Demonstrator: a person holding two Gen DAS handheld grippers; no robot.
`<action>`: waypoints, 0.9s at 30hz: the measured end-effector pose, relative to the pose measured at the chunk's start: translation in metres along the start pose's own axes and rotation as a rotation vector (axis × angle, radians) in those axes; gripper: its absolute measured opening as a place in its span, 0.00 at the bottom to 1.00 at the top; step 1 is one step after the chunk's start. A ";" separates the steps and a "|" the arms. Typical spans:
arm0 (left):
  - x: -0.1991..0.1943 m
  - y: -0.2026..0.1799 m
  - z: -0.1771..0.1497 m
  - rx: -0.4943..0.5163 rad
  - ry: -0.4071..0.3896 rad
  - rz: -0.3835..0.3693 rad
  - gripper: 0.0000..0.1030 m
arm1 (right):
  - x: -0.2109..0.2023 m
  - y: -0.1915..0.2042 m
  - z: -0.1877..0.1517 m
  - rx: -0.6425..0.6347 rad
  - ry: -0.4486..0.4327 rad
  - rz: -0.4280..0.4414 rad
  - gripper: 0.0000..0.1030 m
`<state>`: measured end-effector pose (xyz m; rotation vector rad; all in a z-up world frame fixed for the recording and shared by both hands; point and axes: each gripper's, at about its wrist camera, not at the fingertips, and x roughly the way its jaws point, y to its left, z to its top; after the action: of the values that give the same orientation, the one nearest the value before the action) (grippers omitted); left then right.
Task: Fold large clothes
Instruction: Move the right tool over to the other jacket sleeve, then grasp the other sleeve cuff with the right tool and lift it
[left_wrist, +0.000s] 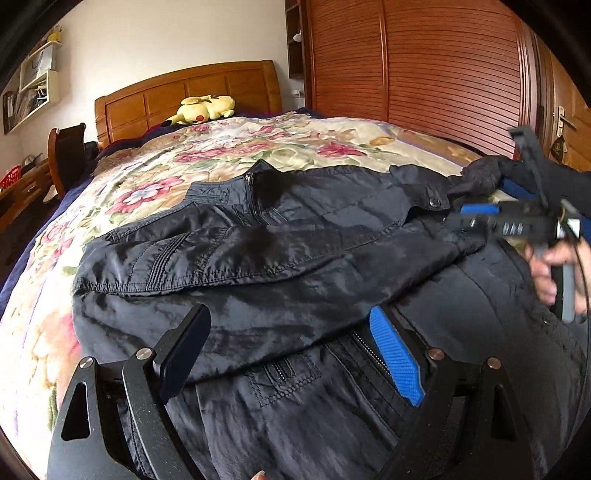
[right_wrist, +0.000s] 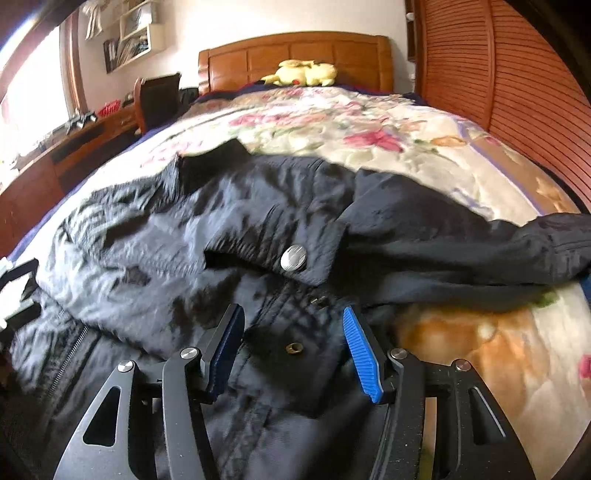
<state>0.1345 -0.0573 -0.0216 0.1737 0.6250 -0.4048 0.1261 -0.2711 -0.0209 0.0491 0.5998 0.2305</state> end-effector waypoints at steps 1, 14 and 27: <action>0.000 0.001 -0.001 -0.003 0.003 -0.002 0.86 | -0.005 -0.004 0.002 -0.007 -0.014 -0.020 0.56; 0.008 -0.001 -0.005 0.008 0.035 -0.002 0.86 | 0.000 -0.143 0.048 0.134 0.030 -0.299 0.61; 0.009 0.000 -0.005 0.009 0.037 -0.003 0.86 | 0.040 -0.176 0.030 0.285 0.116 -0.373 0.61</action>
<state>0.1384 -0.0592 -0.0307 0.1891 0.6599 -0.4077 0.2100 -0.4327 -0.0382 0.1974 0.7416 -0.2166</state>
